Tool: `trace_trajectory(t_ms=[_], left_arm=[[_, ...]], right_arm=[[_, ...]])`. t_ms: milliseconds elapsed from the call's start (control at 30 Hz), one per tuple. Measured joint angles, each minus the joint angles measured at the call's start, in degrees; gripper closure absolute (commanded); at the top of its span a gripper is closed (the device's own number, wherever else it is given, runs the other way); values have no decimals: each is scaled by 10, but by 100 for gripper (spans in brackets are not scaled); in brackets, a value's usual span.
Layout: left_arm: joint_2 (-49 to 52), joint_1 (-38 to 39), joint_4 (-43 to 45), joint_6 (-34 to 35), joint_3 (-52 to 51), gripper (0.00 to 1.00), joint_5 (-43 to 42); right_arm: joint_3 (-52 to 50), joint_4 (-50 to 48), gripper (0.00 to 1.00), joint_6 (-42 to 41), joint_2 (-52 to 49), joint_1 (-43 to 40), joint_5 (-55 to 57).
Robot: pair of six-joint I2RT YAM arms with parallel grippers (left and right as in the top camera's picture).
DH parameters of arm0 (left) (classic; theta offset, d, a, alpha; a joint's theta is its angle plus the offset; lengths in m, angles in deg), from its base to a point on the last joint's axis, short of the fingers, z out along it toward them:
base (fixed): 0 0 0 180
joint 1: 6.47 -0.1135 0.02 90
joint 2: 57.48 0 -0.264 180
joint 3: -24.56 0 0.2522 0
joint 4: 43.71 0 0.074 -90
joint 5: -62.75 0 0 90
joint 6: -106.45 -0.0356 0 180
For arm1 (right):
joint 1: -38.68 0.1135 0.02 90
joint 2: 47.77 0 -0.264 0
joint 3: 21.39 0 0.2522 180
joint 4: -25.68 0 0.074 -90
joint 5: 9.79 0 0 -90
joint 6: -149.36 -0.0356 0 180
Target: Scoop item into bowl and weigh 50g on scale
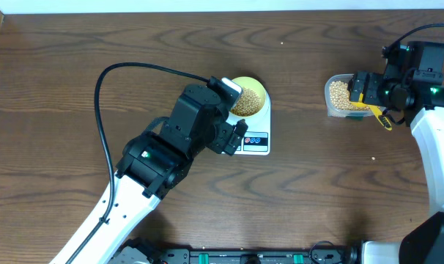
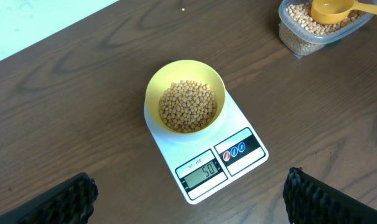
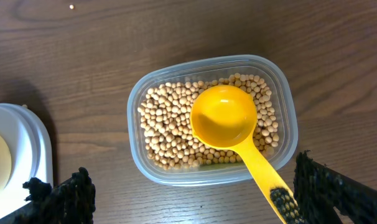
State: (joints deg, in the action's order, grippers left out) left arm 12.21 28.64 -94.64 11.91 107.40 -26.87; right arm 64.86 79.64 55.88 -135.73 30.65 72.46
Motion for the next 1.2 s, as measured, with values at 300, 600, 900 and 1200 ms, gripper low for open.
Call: trace_trajectory(t_ms=[300, 600, 900, 1200], left_arm=[[0, 0, 0, 0, 0, 3, 0], [0, 0, 0, 0, 0, 3, 0], [0, 0, -23, 0, 0, 3, 0], [0, 0, -29, 0, 0, 2, 0]], right_arm=[[0, 0, 1, 0, 0, 0, 0], [0, 0, 1, 0, 0, 0, 0], [0, 0, 1, 0, 0, 0, 0], [0, 0, 1, 0, 0, 0, 0]])
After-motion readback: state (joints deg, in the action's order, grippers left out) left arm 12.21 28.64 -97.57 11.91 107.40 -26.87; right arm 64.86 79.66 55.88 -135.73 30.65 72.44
